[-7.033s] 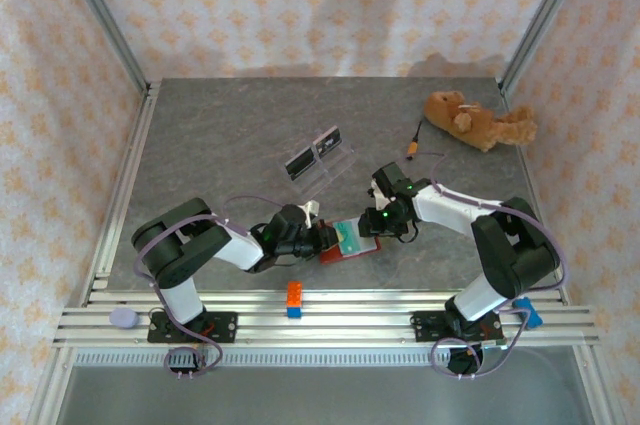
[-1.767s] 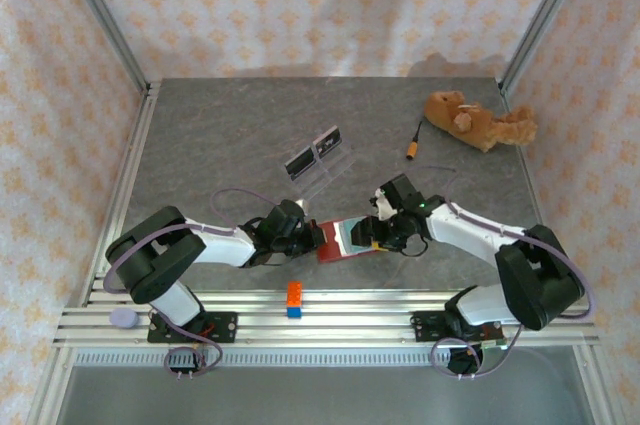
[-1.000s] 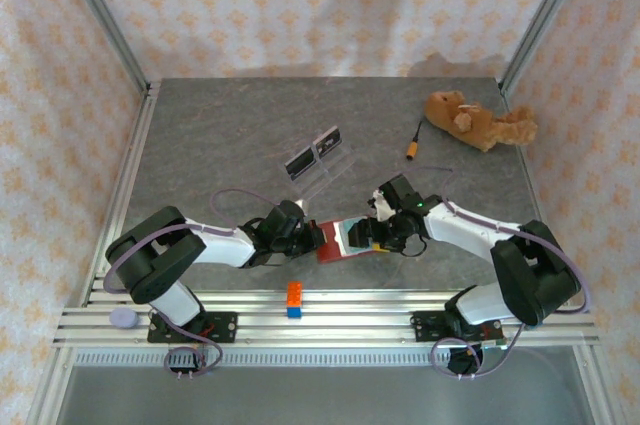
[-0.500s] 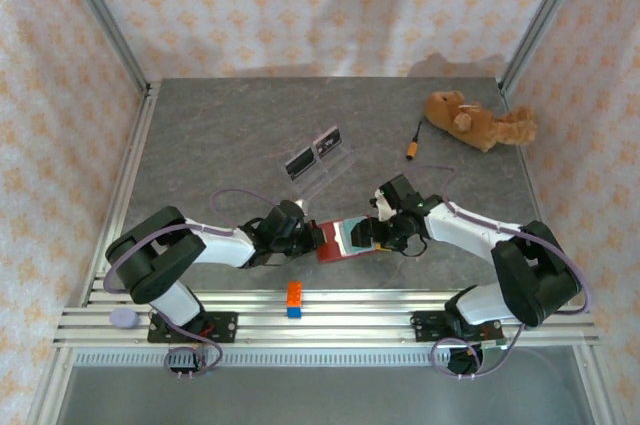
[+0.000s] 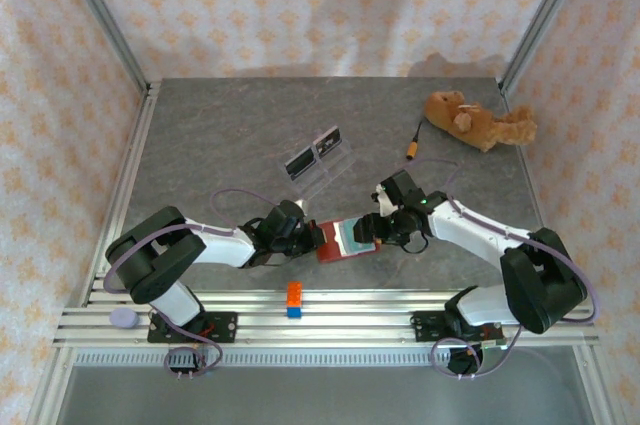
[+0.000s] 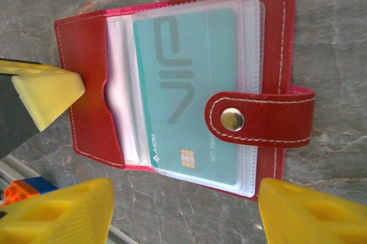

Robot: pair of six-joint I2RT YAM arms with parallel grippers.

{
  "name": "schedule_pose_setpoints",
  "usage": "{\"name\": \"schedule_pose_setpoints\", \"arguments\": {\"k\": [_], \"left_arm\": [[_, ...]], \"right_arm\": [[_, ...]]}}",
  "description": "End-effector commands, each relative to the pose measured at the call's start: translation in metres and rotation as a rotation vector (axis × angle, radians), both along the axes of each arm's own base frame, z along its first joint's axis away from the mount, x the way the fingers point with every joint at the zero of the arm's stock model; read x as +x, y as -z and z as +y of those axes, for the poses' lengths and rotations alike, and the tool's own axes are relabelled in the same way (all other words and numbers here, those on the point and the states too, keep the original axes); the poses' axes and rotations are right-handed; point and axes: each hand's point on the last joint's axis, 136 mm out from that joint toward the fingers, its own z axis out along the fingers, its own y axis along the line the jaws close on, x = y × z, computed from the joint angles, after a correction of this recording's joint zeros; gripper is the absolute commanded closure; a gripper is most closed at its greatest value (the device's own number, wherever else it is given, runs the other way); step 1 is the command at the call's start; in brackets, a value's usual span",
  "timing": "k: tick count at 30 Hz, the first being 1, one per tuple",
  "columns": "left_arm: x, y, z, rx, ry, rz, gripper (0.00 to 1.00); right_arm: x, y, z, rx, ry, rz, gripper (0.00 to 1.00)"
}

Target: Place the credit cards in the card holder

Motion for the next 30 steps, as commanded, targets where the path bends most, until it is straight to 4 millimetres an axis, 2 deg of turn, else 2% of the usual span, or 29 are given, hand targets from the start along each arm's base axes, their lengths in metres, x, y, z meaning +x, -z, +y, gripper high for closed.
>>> {"name": "schedule_pose_setpoints", "arguments": {"k": [1, 7, 15, 20, 30], "left_arm": [[-0.009, 0.022, 0.019, 0.090, -0.019, 0.062, 0.99], [-0.011, 0.022, 0.021, 0.102, -0.018, 0.063, 0.99], [-0.012, 0.024, 0.023, 0.104, -0.022, 0.067, 0.99], [-0.012, 0.024, 0.023, 0.104, -0.021, 0.064, 0.99], [-0.012, 0.025, 0.022, 0.101, -0.022, 0.067, 1.00]], "right_arm": [[0.002, -0.002, 0.007, 0.042, -0.012, 0.002, 0.37], [-0.001, 0.004, 0.010, 0.056, -0.021, 0.021, 0.38], [-0.002, 0.022, -0.001, -0.019, -0.015, 0.040, 0.37], [-0.004, 0.025, -0.004, -0.038, -0.018, 0.041, 0.35], [-0.009, 0.025, 0.011, 0.054, -0.047, 0.077, 0.38]]}}
